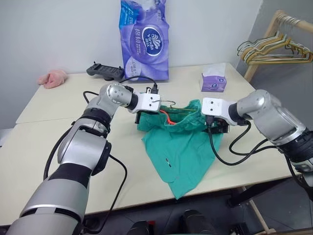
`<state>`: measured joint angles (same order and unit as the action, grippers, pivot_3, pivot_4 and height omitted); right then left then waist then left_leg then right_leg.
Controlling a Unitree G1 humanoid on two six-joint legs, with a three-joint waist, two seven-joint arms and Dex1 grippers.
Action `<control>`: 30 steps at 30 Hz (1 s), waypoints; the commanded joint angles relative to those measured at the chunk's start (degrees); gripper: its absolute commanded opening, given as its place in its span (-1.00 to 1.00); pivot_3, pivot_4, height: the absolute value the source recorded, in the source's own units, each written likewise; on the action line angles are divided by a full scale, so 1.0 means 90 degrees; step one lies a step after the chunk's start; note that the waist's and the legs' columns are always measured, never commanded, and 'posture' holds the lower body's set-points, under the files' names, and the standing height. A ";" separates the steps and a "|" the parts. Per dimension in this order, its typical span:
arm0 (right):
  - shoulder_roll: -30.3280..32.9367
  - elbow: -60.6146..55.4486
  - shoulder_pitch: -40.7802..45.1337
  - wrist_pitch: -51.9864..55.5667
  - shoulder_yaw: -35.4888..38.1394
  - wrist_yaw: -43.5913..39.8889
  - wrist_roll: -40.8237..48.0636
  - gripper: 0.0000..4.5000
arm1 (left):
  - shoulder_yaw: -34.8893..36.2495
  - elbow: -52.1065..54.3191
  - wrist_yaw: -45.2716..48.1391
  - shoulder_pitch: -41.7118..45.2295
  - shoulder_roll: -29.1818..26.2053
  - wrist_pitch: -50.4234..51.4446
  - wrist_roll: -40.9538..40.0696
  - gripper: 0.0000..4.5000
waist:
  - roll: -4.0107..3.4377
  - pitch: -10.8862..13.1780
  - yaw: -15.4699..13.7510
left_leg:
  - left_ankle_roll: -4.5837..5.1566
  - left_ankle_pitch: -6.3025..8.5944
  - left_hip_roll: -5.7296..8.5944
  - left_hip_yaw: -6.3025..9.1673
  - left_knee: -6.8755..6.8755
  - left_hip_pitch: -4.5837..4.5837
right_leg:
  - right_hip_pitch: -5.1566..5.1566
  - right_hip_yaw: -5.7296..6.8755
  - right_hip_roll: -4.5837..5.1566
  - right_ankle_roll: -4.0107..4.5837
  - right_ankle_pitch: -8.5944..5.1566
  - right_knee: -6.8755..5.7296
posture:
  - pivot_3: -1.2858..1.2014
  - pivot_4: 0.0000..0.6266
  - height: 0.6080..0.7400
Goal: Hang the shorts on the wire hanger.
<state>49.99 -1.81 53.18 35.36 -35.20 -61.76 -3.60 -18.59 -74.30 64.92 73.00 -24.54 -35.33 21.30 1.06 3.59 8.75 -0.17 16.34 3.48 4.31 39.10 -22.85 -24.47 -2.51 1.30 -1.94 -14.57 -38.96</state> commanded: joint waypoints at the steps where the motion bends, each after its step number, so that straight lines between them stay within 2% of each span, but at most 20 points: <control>1: -0.0108 0.0324 0.0176 -0.0640 -0.0088 -0.0147 -0.0580 0.71 | 0.0125 0.0134 0.0029 0.0175 -0.0086 -0.0075 -0.0121 -1.00 | 0.0000 0.0000 0.0015 | 0.0000 0.0000 0.0000 0.0001 -0.0001 0.0001 | 0.0000 0.0001 0.0000 0.0000 0.0000 0.0000 | -0.12 -0.88 1.00; 11: -0.0974 0.1545 0.0390 -0.1610 -0.0124 -0.0282 -0.1484 0.71 | 0.0155 0.0142 0.0010 0.0168 -0.0103 -0.0031 -0.0058 -1.00 | 0.0000 0.0000 0.0073 | -0.0002 -0.0001 0.0000 0.0006 -0.0004 0.0001 | 0.0000 0.0004 -0.0001 0.0000 0.0000 0.0000 | -0.11 -0.88 1.00; 19: -0.1246 0.1629 0.0328 -0.1835 0.0137 -0.0528 -0.1628 0.71 | 0.0144 0.0152 -0.0218 0.0191 -0.0120 -0.0018 0.0064 -1.00 | 0.0000 0.0000 0.0075 | -0.0003 -0.0002 0.0000 0.0009 -0.0003 0.0001 | 0.0000 0.0006 -0.0001 0.0000 0.0000 0.0000 | -0.10 -0.89 1.00; 22: -0.1333 0.1685 0.0403 -0.1850 0.0266 -0.0515 -0.1652 0.45 | 0.0139 0.0155 -0.0187 0.0176 -0.0134 -0.0032 0.0062 -1.00 | 0.0000 0.0000 0.0075 | -0.0003 -0.0002 0.0001 0.0008 -0.0003 0.0001 | 0.0000 0.0005 -0.0001 0.0000 0.0000 0.0000 | -0.10 -0.89 1.00; 30: -0.1434 0.1576 0.0504 -0.1919 0.0437 -0.0625 -0.1812 -0.83 | 0.0122 0.0164 -0.0173 0.0154 -0.0136 -0.0037 0.0074 -1.00 | 0.0000 0.0000 0.0075 | -0.0004 -0.0002 0.0001 0.0010 -0.0003 0.0001 | 0.0000 0.0007 -0.0001 0.0000 0.0000 -0.0001 | -0.10 -0.91 1.00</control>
<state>37.72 13.94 55.71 19.35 -32.40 -67.07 -19.40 -18.91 -74.88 64.32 72.69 -26.78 -34.22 23.91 1.05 3.59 9.43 -0.23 16.30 3.49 4.40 39.07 -22.85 -24.47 -2.45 1.29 -1.93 -14.57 -38.97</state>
